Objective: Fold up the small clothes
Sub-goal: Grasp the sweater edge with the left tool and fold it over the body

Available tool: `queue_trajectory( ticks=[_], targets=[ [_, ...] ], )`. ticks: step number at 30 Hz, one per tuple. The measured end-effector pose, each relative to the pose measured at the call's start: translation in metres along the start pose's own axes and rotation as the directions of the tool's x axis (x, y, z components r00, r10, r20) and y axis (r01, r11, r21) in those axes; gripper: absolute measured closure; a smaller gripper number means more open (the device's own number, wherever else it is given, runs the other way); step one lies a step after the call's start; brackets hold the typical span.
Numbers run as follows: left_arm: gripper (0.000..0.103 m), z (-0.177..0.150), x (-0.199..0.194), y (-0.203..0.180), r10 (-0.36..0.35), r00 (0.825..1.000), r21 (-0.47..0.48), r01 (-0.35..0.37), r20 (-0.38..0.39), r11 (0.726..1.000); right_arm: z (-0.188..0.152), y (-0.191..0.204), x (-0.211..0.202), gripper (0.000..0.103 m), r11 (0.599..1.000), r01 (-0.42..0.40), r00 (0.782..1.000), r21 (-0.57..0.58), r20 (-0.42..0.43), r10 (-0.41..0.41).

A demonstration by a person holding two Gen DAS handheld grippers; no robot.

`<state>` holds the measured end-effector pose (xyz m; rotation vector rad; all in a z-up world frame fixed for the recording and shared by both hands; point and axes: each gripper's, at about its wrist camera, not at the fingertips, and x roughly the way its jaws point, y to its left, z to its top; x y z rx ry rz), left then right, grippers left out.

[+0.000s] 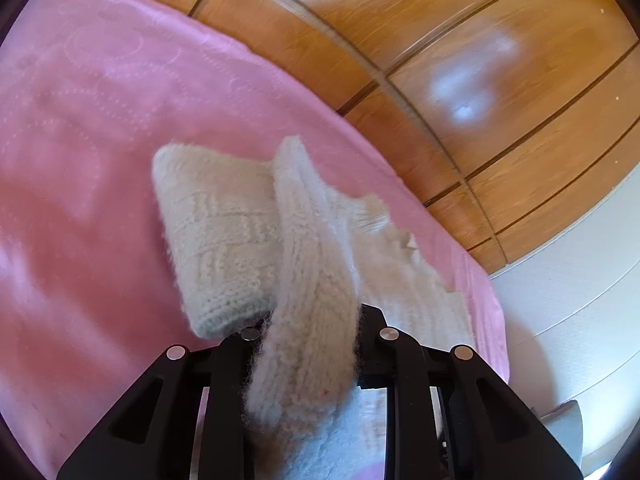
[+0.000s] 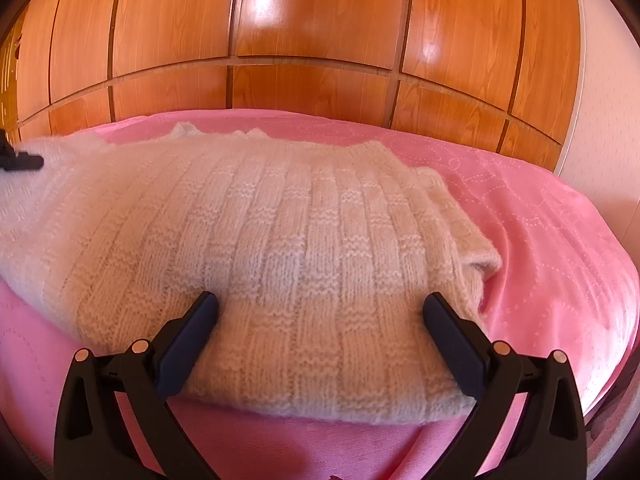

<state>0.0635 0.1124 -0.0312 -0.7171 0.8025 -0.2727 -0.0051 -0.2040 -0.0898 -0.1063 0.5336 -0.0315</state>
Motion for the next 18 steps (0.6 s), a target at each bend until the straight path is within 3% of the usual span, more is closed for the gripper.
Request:
queue_trajectory(
  ticks=[9, 14, 18],
  targets=[
    [0.082, 0.013, -0.007, -0.057, -0.07, 0.997, 0.113, 0.065, 0.039, 0.992, 0.0, -0.002, -0.002, 0.002, 1.0, -0.009, 1.0, 0.005, 0.002, 0.009],
    [0.083, 0.015, -0.008, -0.093, -0.095, 0.994, 0.219, 0.08, 0.059, 0.972, 0.005, -0.008, -0.008, 0.002, 0.999, -0.031, 0.999, 0.015, -0.006, 0.031],
    [0.083, 0.011, -0.004, -0.12, -0.109, 0.993, 0.305, 0.088, 0.054, 0.948, 0.011, -0.024, -0.022, 0.002, 0.996, -0.027, 0.999, 0.088, 0.032, 0.025]
  ],
)
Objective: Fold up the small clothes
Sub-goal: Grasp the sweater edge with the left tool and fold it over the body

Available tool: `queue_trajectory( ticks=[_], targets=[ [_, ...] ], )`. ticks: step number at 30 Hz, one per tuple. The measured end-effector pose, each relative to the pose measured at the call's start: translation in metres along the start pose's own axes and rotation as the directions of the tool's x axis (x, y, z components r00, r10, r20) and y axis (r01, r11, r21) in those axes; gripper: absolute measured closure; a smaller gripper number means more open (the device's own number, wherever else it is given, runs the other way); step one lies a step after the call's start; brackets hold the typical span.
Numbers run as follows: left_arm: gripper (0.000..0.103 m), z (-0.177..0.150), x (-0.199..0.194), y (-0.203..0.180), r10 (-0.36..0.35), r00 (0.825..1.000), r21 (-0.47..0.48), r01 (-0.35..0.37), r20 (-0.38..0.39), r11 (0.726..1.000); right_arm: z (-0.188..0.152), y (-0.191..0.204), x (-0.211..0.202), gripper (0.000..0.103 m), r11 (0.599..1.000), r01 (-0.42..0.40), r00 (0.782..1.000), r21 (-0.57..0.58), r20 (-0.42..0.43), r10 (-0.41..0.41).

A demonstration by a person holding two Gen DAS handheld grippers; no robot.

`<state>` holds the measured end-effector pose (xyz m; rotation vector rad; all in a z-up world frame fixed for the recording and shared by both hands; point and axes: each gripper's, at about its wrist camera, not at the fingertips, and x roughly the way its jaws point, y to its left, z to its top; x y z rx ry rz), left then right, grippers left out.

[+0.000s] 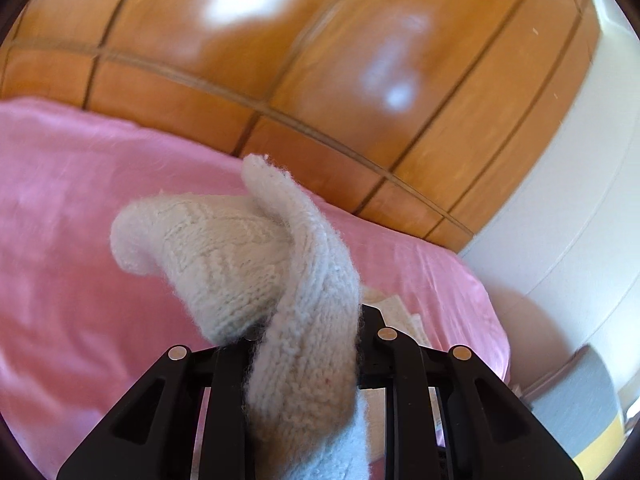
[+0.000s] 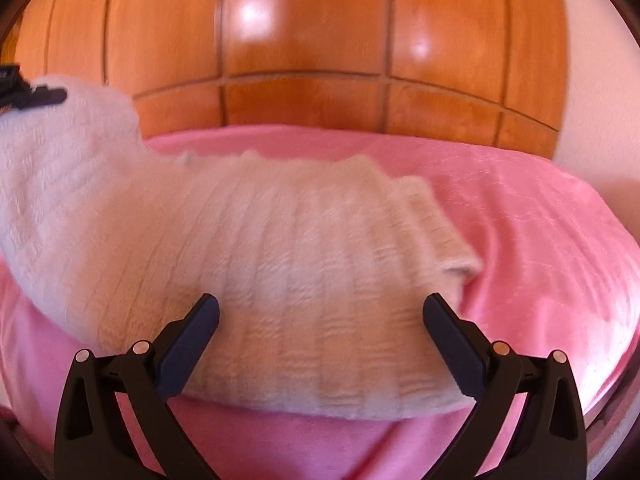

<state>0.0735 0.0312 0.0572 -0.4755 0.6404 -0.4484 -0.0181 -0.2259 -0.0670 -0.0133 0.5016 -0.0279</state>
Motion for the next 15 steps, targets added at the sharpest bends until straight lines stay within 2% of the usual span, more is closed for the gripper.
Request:
queue_trajectory(
  ticks=[3, 6, 7, 8, 10, 15],
  targets=[
    [0.083, 0.0, 0.007, -0.013, -0.022, 1.0, 0.03, 0.022, -0.011, 0.999, 0.004, -0.015, -0.007, 0.002, 0.996, 0.07, 0.997, 0.054, 0.022, -0.071],
    [0.083, -0.001, 0.016, -0.026, -0.044, 0.999, 0.061, 0.046, -0.031, 0.997, 0.001, -0.026, 0.004, 0.002, 0.985, 0.163, 0.986, 0.06, -0.058, -0.159],
    [0.083, -0.002, 0.02, -0.031, -0.051, 0.998, 0.07, 0.054, -0.038, 0.996, -0.005, -0.03, 0.015, 0.002, 0.985, 0.161, 0.981, 0.064, -0.115, -0.153],
    [0.083, -0.003, 0.023, -0.036, -0.056, 0.997, 0.08, 0.06, -0.046, 0.995, -0.008, -0.033, 0.019, 0.002, 0.987, 0.133, 0.985, 0.095, -0.126, -0.121],
    [0.083, -0.005, 0.031, -0.047, -0.067, 0.996, 0.107, 0.073, -0.063, 0.992, -0.013, -0.042, 0.017, 0.002, 0.977, 0.096, 0.991, 0.189, -0.109, -0.076],
    [0.083, -0.009, 0.055, -0.07, -0.079, 0.991, 0.163, 0.096, -0.108, 0.982, -0.015, -0.04, 0.015, 0.002, 0.978, 0.104, 0.992, 0.182, -0.091, -0.088]
  ],
)
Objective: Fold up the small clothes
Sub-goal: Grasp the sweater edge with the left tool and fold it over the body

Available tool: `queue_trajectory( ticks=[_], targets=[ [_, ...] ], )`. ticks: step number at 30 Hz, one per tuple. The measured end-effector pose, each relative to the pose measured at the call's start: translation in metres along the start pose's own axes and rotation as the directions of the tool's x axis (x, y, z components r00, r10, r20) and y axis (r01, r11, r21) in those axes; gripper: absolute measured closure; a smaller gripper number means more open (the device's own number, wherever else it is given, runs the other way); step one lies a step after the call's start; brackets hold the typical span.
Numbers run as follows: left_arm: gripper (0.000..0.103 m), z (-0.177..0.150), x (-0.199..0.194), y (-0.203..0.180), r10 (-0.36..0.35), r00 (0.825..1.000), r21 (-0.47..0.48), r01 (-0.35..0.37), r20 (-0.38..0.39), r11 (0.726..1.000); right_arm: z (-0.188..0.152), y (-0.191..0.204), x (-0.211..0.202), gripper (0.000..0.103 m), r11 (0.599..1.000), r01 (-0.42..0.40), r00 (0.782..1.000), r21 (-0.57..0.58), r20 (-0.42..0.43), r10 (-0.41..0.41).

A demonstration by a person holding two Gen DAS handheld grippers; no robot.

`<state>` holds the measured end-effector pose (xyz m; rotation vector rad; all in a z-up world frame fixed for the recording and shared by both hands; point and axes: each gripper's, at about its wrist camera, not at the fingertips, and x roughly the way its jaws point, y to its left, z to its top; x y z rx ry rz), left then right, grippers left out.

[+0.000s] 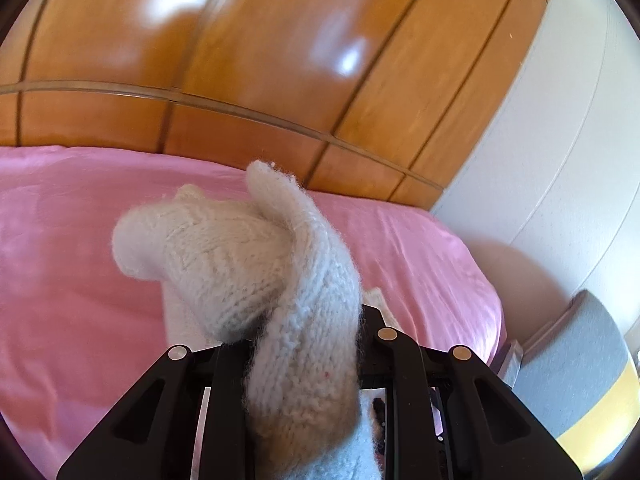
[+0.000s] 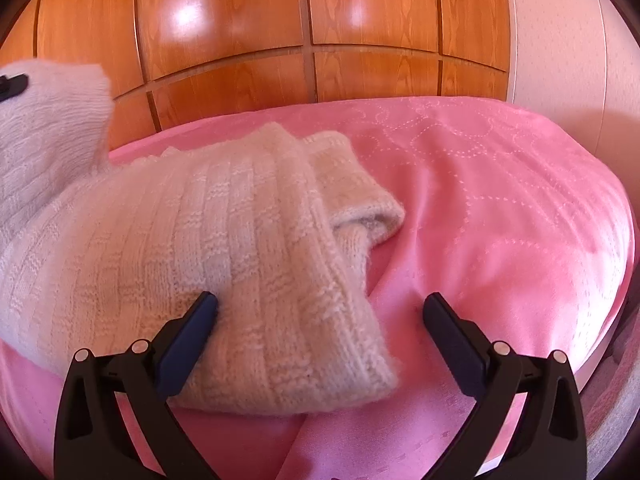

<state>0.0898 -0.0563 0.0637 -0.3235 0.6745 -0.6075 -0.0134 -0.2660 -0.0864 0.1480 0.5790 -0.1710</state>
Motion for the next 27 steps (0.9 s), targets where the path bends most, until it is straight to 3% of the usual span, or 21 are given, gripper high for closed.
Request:
queue_trajectory(
  ticks=[10, 17, 20, 22, 27],
  targets=[
    [0.083, -0.012, 0.078, -0.049, 0.02, 0.99, 0.179, 0.005, -0.139, 0.984, -0.005, -0.002, 0.0, 0.002, 1.0, -0.015, 1.0, 0.012, 0.009, 0.015],
    [0.082, -0.039, 0.134, -0.076, 0.109, 0.969, 0.319, -0.033, -0.223, 0.947, -0.005, -0.004, 0.0, 0.002, 1.0, -0.023, 1.0, 0.017, 0.015, 0.023],
    [0.065, -0.047, 0.137, -0.078, 0.074, 0.966, 0.292, 0.002, -0.249, 0.956, -0.005, -0.005, 0.0, 0.002, 1.0, -0.025, 1.0, 0.017, 0.019, 0.025],
    [0.035, -0.048, 0.133, -0.077, -0.006, 0.96, 0.243, 0.078, -0.281, 0.967, -0.005, -0.004, 0.0, 0.002, 0.999, -0.026, 0.999, 0.018, 0.022, 0.026],
    [0.02, -0.045, 0.095, -0.077, -0.149, 0.965, 0.177, 0.188, -0.216, 0.966, -0.007, -0.005, 0.0, 0.002, 0.999, -0.031, 0.999, 0.018, 0.03, 0.031]
  ],
)
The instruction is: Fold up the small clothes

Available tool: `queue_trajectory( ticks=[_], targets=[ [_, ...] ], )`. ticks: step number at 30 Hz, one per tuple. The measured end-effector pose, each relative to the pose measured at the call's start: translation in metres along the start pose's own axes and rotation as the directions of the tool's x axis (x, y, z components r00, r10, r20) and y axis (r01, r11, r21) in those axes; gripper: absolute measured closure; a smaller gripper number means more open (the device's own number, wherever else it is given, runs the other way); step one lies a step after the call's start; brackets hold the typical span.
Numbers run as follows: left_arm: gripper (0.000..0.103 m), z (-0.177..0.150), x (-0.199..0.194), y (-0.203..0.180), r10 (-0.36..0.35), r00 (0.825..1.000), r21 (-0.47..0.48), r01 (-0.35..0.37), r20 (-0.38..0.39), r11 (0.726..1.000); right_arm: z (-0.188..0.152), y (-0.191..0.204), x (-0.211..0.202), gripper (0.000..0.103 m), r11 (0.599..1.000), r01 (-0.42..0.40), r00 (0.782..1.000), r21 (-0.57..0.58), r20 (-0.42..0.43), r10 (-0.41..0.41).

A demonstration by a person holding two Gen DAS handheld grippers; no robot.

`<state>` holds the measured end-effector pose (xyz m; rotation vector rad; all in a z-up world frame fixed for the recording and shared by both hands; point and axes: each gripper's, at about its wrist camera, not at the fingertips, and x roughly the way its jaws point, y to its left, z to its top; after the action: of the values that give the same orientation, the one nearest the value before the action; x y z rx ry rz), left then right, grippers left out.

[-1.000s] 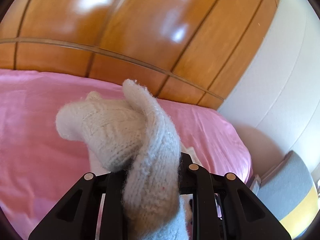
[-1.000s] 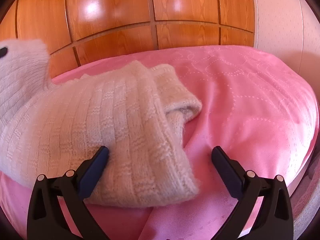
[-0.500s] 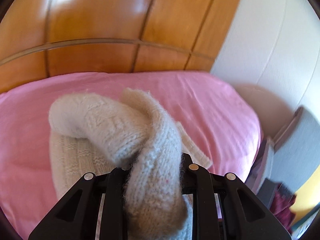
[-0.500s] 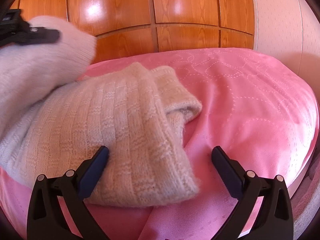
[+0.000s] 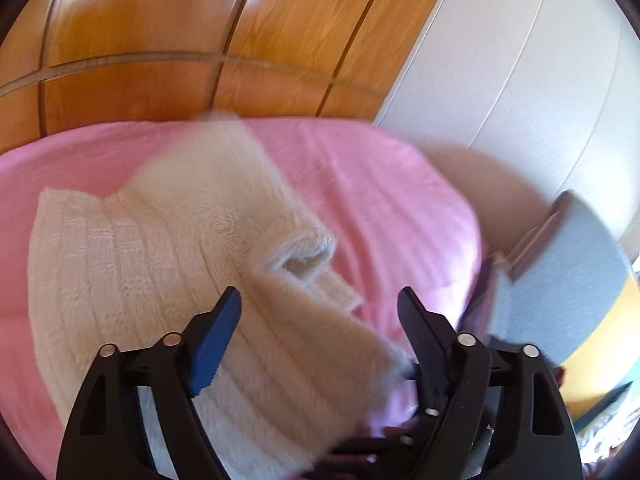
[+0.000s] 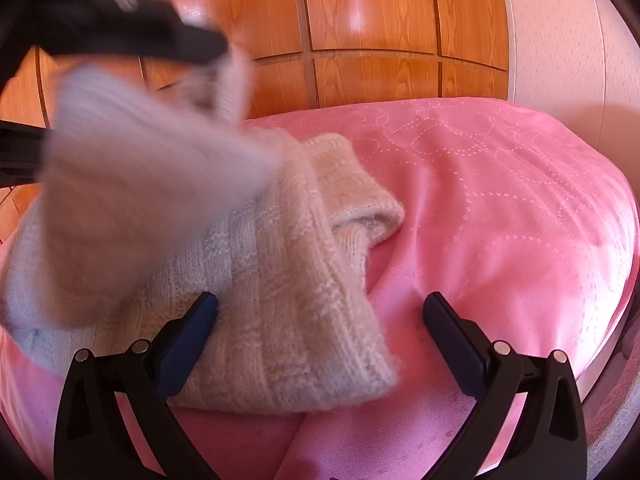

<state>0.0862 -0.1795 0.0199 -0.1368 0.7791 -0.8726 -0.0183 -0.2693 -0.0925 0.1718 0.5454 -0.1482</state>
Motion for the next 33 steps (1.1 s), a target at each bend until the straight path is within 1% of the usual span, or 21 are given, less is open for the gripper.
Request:
queue_trajectory(
  ticks=[2, 4, 5, 6, 8, 9, 10, 11, 12, 15, 16, 18, 19, 21, 23, 25, 27, 29, 31, 32, 33],
  targets=[
    [0.018, -0.003, -0.02, 0.005, 0.009, 0.997, -0.02, -0.007, 0.08, 1.0, -0.001, 0.0, 0.0, 0.002, 1.0, -0.002, 1.0, 0.0, 0.001, 0.002],
    [0.016, -0.008, -0.046, 0.018, 0.055, 0.981, -0.063, -0.044, 0.187, 0.997, -0.001, -0.001, 0.0, 0.002, 1.0, -0.003, 1.0, 0.0, 0.003, 0.003],
    [0.014, -0.01, -0.057, 0.026, 0.08, 0.971, -0.088, -0.061, 0.225, 0.994, -0.001, -0.001, -0.001, 0.002, 1.0, -0.004, 1.0, 0.001, 0.003, 0.004],
    [0.014, -0.012, -0.067, 0.036, 0.126, 0.959, -0.123, -0.097, 0.255, 0.988, -0.001, -0.002, -0.001, 0.002, 1.0, -0.007, 1.0, 0.002, 0.003, 0.007],
    [0.014, -0.014, -0.079, 0.058, 0.228, 0.934, -0.185, -0.181, 0.274, 0.966, 0.0, -0.004, -0.002, 0.002, 1.0, -0.02, 1.0, -0.01, -0.007, 0.02],
    [0.014, -0.016, -0.083, 0.072, 0.305, 0.917, -0.222, -0.251, 0.258, 0.942, 0.002, -0.005, -0.002, 0.002, 0.999, -0.028, 0.999, -0.021, -0.02, 0.028],
    [0.014, -0.018, -0.083, 0.082, 0.353, 0.906, -0.245, -0.297, 0.232, 0.923, 0.005, -0.007, -0.004, 0.002, 0.998, -0.045, 0.998, -0.035, -0.047, 0.043],
    [0.014, -0.02, -0.083, 0.093, 0.385, 0.9, -0.27, -0.326, 0.203, 0.906, 0.008, -0.01, -0.005, 0.002, 0.998, -0.054, 0.997, -0.04, -0.06, 0.052],
    [0.014, -0.021, -0.081, 0.102, 0.396, 0.899, -0.291, -0.335, 0.186, 0.896, 0.011, -0.015, -0.009, 0.002, 0.998, -0.051, 0.997, -0.038, -0.066, 0.048],
    [0.014, -0.031, -0.079, 0.125, 0.408, 0.902, -0.339, -0.344, 0.139, 0.876, 0.019, -0.032, -0.025, 0.002, 1.0, 0.007, 1.0, -0.019, -0.029, -0.008],
    [0.014, -0.033, -0.075, 0.128, 0.401, 0.908, -0.339, -0.34, 0.125, 0.877, 0.023, -0.04, -0.033, 0.002, 1.0, 0.031, 0.999, -0.003, -0.007, -0.031],
    [0.014, -0.035, -0.065, 0.132, 0.38, 0.921, -0.315, -0.335, 0.09, 0.888, 0.035, -0.052, -0.047, 0.002, 0.999, 0.043, 0.999, 0.028, 0.029, -0.044],
    [0.014, -0.038, -0.063, 0.129, 0.375, 0.922, -0.305, -0.332, 0.093, 0.893, 0.042, -0.057, -0.051, 0.002, 0.998, 0.036, 0.998, 0.046, 0.041, -0.038],
    [0.014, -0.04, -0.057, 0.124, 0.355, 0.931, -0.265, -0.321, 0.088, 0.909, 0.057, -0.062, -0.051, 0.002, 0.997, -0.012, 0.999, 0.073, 0.035, 0.01],
    [0.014, -0.042, -0.052, 0.118, 0.358, 0.931, -0.224, -0.334, 0.075, 0.916, 0.072, -0.06, -0.038, 0.002, 0.994, -0.086, 0.996, 0.065, -0.01, 0.086],
    [0.014, -0.042, -0.049, 0.117, 0.351, 0.934, -0.193, -0.333, 0.069, 0.923, 0.084, -0.051, -0.019, 0.002, 0.993, -0.113, 0.991, 0.026, -0.071, 0.115],
    [0.014, -0.044, -0.05, 0.119, 0.338, 0.939, -0.188, -0.322, 0.063, 0.928, 0.091, -0.044, 0.0, 0.002, 0.99, -0.138, 0.982, -0.01, -0.129, 0.136],
    [0.014, -0.046, -0.046, 0.123, 0.314, 0.949, -0.196, -0.3, 0.041, 0.934, 0.092, -0.037, 0.017, 0.002, 0.982, -0.183, 0.961, -0.038, -0.219, 0.171],
    [0.014, -0.046, -0.04, 0.126, 0.279, 0.96, -0.196, -0.271, 0.011, 0.942, 0.088, -0.032, 0.023, 0.002, 0.975, -0.217, 0.941, -0.043, -0.276, 0.197],
    [0.014, -0.048, -0.037, 0.124, 0.27, 0.963, -0.185, -0.265, 0.001, 0.946, 0.082, -0.029, 0.021, 0.002, 0.97, -0.237, 0.933, -0.05, -0.288, 0.214],
    [0.014, -0.05, -0.034, 0.119, 0.261, 0.965, -0.151, -0.26, -0.013, 0.954, 0.079, -0.029, 0.018, 0.002, 0.966, -0.25, 0.93, -0.059, -0.293, 0.223]
  ],
)
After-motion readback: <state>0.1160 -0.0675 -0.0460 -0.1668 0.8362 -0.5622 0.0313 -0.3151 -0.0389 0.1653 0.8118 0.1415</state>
